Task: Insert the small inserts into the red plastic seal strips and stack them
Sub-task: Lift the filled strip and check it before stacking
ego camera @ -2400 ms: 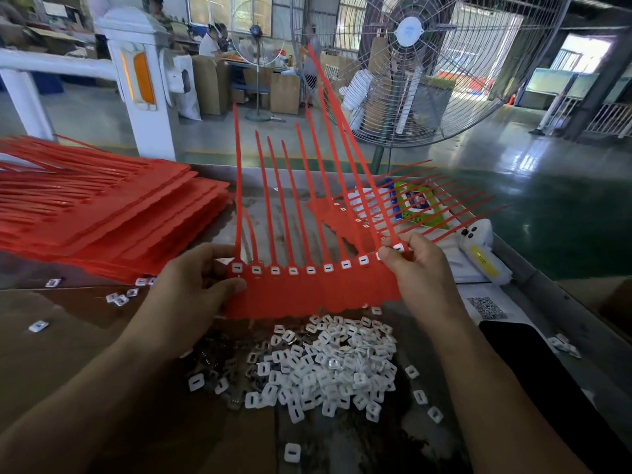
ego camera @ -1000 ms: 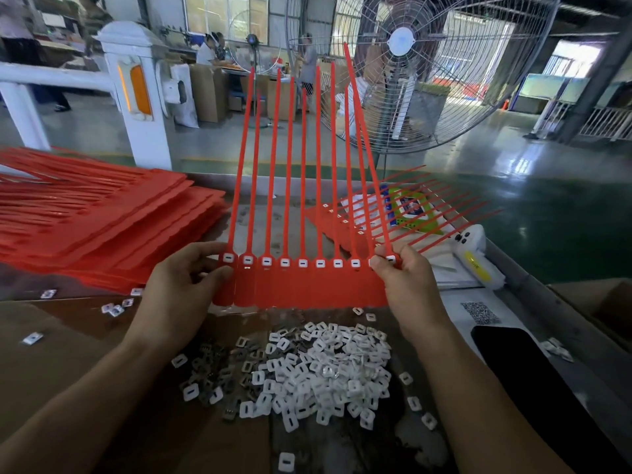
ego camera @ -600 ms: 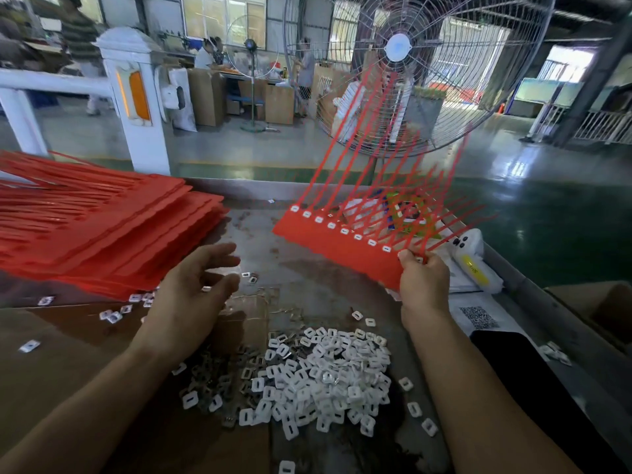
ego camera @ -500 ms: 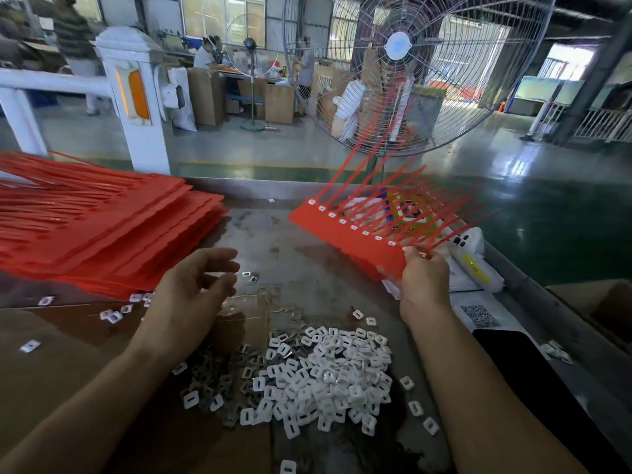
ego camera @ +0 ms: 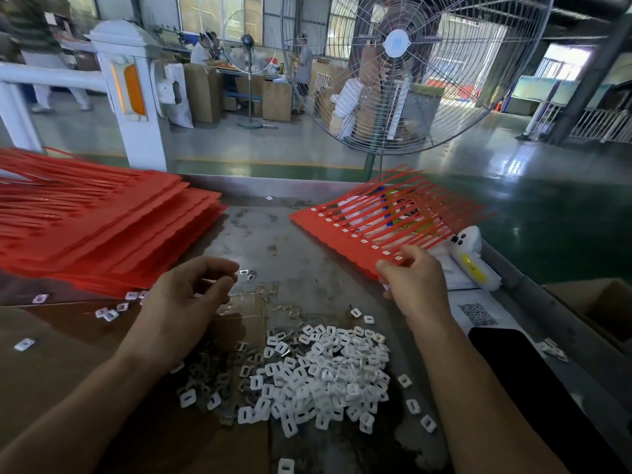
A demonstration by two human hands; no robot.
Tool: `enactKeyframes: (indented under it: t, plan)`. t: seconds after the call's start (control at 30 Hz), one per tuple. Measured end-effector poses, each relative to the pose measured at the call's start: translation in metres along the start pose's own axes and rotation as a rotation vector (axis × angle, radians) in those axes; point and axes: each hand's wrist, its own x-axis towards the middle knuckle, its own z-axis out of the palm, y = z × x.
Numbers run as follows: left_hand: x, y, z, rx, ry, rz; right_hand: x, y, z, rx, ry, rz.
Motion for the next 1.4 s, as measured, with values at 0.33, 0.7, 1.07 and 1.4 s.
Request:
enactKeyframes:
  t: [0.33, 0.7, 1.07, 1.4]
  plan:
    - [-0.005, 0.007, -0.004, 0.021, -0.005, -0.017, -0.010, 0.000, 0.008, -0.378, -0.001, -0.165]
    - [-0.003, 0.001, -0.008, -0.084, 0.014, -0.121, -0.010, -0.006, 0.018, -0.519, 0.021, -0.224]
    - [0.014, -0.002, -0.016, -1.104, 0.268, -0.541, -0.021, -0.001, 0.021, -0.270, -0.202, -0.286]
    - [0.022, -0.003, -0.026, -1.293, 0.418, -0.614, -0.024, 0.001, 0.023, -0.263, -0.263, -0.261]
